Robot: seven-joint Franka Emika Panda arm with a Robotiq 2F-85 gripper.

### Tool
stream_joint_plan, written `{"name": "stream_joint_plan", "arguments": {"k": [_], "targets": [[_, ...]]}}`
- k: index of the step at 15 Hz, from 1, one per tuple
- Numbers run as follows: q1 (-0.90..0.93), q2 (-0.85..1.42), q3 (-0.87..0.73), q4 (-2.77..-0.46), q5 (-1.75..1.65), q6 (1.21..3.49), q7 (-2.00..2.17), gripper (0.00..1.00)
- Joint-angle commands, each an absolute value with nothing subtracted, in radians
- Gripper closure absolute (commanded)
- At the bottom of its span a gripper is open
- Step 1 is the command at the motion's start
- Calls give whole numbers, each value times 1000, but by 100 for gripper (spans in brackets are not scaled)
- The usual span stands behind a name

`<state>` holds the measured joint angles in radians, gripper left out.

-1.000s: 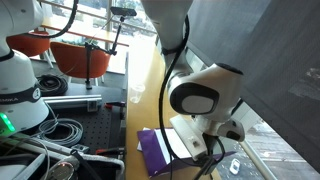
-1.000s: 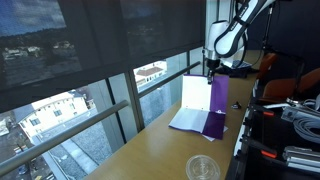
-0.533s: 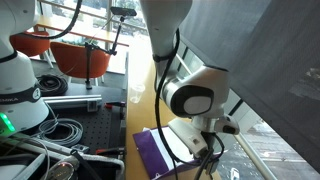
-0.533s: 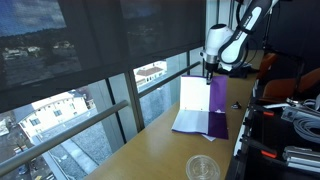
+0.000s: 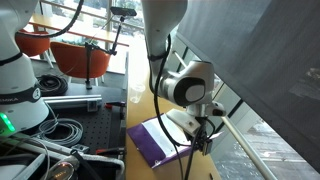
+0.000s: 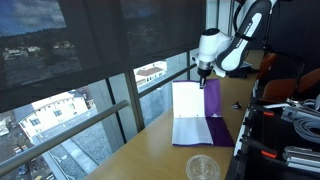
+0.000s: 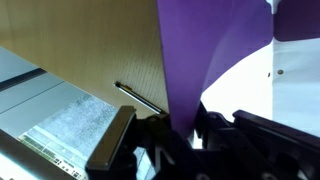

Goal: Close the purple folder.

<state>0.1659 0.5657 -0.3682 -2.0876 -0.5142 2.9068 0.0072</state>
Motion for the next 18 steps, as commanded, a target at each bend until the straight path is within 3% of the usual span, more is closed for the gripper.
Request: {"name": "stream_joint_plan", "arguments": {"k": [1,7,18], "targets": [[223,619,-453,-2026,-595,2954,59,99],[254,699,-549,-1934,-656,3020,85,99],[545,691,-698,-2114,-668,3073,218,97]]}}
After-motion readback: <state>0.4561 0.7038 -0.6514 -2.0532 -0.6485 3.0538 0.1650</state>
